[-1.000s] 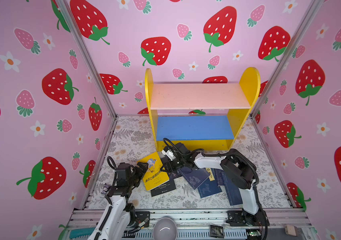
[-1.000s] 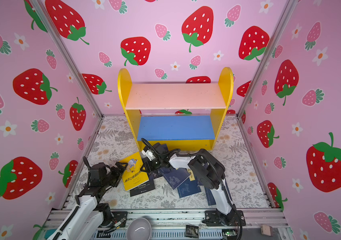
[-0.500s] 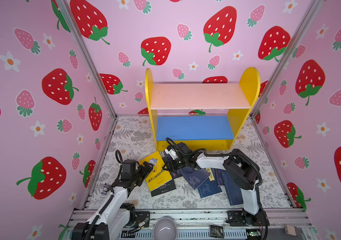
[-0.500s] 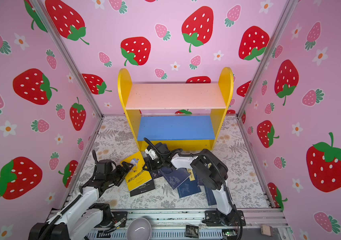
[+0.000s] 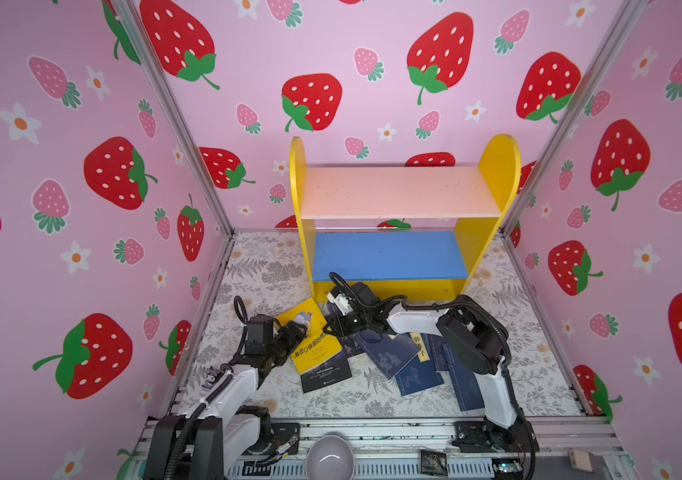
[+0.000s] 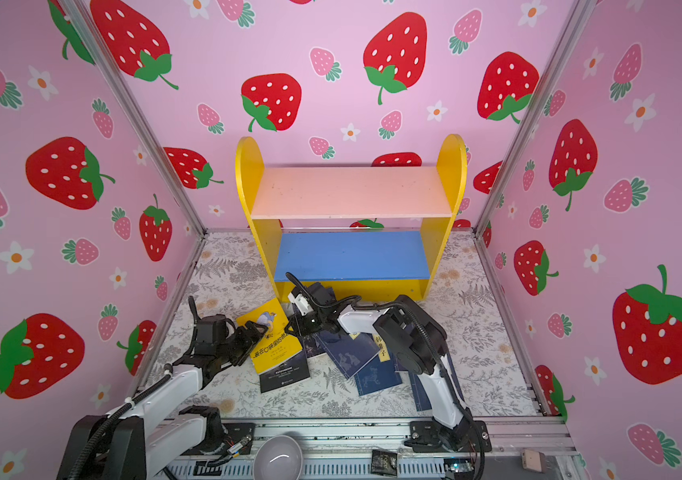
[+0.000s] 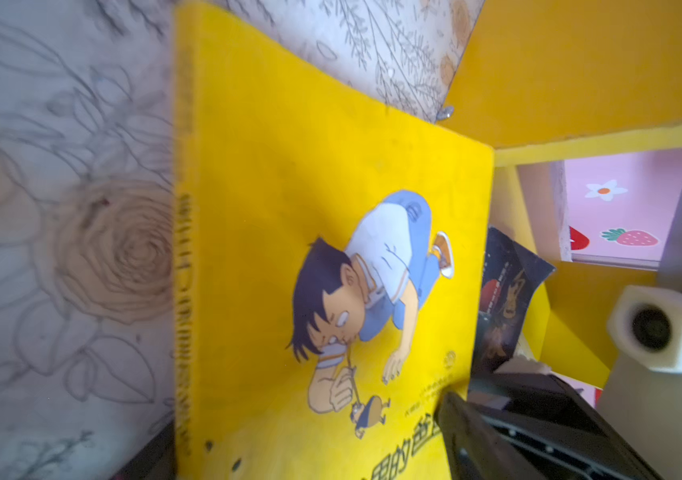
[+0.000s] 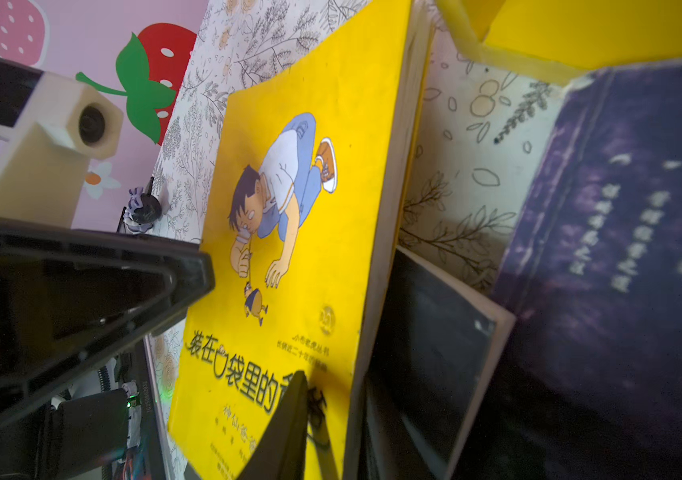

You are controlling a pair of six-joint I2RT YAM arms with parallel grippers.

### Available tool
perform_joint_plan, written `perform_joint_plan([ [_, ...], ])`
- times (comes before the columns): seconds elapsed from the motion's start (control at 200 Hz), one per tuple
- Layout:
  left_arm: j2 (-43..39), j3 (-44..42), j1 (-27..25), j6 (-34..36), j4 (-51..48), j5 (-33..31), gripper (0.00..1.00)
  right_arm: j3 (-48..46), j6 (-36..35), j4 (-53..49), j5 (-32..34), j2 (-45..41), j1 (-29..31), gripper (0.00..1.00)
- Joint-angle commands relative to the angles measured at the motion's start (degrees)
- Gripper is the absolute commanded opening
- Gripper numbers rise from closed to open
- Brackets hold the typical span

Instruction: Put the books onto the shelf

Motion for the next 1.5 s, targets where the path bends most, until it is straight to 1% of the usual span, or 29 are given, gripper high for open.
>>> perform_joint_plan([
  [0.0, -5.29, 2.14, -1.42, -3.52, 4.3, 8.85, 0.82, -1.84, -0.99, -6.9, 1.91, 6.44, 0.51, 0.26],
  [0.16, -12.69, 3.35, -1.84, -5.31, 0.26, 6.96, 0.75, -1.16, -0.26, -5.5, 0.18, 7.6, 0.54, 0.26],
  [0.245, -13.75, 2.78, -1.92, -6.06, -1.18, 6.4, 0.73, -1.16, -0.43, -5.12, 0.22, 7.11, 0.51, 0.26],
  [0.285, -13.34, 2.12, -1.96, -6.6, -1.2, 6.33, 0.7, -1.08, -0.55, -5.02, 0.22, 6.75, 0.55, 0.26],
  [0.37, -11.7, 1.06, -2.05, -7.73, -1.65, 5.93, 0.59, -1.07, -0.81, -4.97, 0.65, 5.97, 0.46, 0.26],
  [0.475, -10.25, 1.31, -2.77, -7.33, -4.69, 3.89, 0.5, -1.24, -0.9, -4.95, 0.83, 5.27, 0.43, 0.26],
  [0.625, -11.44, 3.1, -3.6, -5.88, -9.8, 1.48, 0.37, -1.05, -0.65, -4.57, 1.18, 4.57, 0.25, 0.26],
  [0.735, -12.91, 4.26, -3.85, -5.72, -11.79, 0.76, 0.22, -0.82, -0.46, -3.43, 1.22, 3.03, -0.19, 0.27],
  [0.795, -13.49, 4.93, -4.0, -5.78, -12.63, 0.72, 0.11, -0.73, -0.67, -2.49, 1.18, 1.3, -0.38, 0.31],
  [0.83, -13.83, 5.41, -4.14, -5.86, -13.16, 0.8, 0.07, -0.75, -0.72, -1.97, 1.3, -0.1, -0.69, 0.36],
  [0.84, -13.99, 5.62, -4.15, -5.85, -13.33, 0.87, 0.03, -0.79, -0.72, -1.78, 1.32, -0.54, -0.78, 0.38],
  [0.86, -14.25, 6.09, -4.29, -5.81, -13.92, 1.01, 0.0, -0.86, -0.87, -1.42, 1.27, -1.55, -0.96, 0.42],
  [0.875, -14.49, 6.51, -4.39, -5.77, -14.4, 1.04, 0.0, -0.89, -0.97, -1.14, 1.38, -2.47, -1.19, 0.47],
  [0.9, -14.93, 7.39, -4.5, -5.7, -15.53, 1.04, 0.0, -0.94, -1.13, -1.04, 1.71, -3.81, -1.36, 0.51],
  [0.905, -15.02, 7.58, -4.55, -5.64, -15.79, 1.04, 0.0, -0.97, -1.24, -1.07, 1.93, -4.46, -1.43, 0.55],
  [0.95, -16.15, 9.43, -4.96, -5.39, -17.77, 1.02, 0.0, -1.19, -1.5, -1.06, 2.98, -7.08, -1.94, 0.63],
  [1.11, -21.18, 18.39, -6.78, -4.28, -24.51, 0.47, 0.0, -4.77, -2.41, -0.56, 6.96, -19.74, -4.15, 0.77],
  [1.235, -22.37, 24.6, -8.65, -4.29, -25.98, 1.0, 0.0, -9.83, -1.6, -0.02, 10.48, -29.3, -6.05, 0.82],
  [1.325, -21.7, 27.78, -11.37, -4.63, -24.83, 0.84, 0.0, -14.54, 0.24, -0.02, 13.51, -36.29, -7.94, 0.85],
  [1.41, -19.99, 30.74, -15.13, -4.58, -22.21, 0.65, 0.0, -19.76, 2.71, 0.61, 14.7, -43.07, -10.58, 0.89],
  [1.491, -17.51, 34.49, -20.14, -3.25, -19.96, -1.32, 0.0, -24.51, 4.89, 1.74, 14.21, -50.18, -13.55, 0.95],
])
